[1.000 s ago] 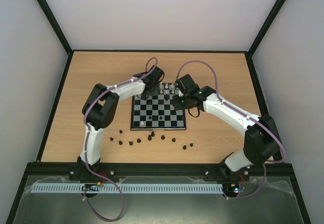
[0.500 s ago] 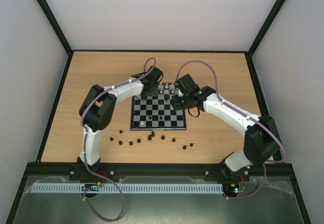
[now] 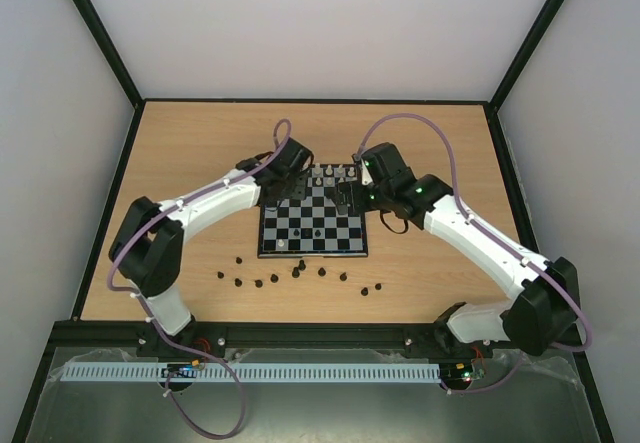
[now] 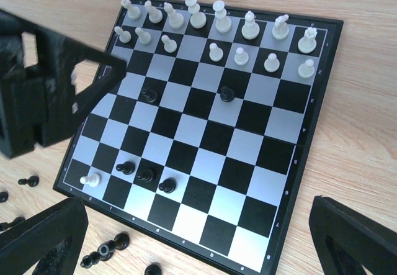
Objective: Set up the chess pieces on the board
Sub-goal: Pick up the chess piece from the chessboard.
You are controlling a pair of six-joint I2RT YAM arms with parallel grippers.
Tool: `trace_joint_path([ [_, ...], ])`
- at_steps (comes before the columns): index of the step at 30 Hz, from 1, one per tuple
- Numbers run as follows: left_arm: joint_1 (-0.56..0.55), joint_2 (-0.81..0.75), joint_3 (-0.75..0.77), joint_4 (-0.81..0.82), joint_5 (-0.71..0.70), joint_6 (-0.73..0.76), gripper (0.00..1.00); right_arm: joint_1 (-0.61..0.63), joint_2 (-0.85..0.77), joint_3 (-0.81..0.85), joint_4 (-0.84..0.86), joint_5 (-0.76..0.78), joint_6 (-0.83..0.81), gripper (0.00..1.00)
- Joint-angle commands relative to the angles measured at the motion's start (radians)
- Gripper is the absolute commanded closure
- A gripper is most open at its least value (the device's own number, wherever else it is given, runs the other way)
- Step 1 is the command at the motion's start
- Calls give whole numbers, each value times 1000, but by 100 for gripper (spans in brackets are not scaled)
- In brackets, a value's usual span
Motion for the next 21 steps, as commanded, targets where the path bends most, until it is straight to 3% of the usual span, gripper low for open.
trace_joint_path([
  [1,-5,-88,-75,-56,9,-18,41,-1,-28,-13,-12,28,8,1],
  [7,-19,-222,-205,-92,16,-66,24,-1,-18,-20,-2,24,9,2],
  [11,-27,-275,-275,-114,30,-83,3,-1,-8,-29,6,12,11,1],
  [17,-39,-326,-383,-84,60,-111,2,-1,7,-29,9,2,11,1],
  [21,-60,-302,-414,-67,72,-121,11,-1,12,-30,10,-1,11,1],
])
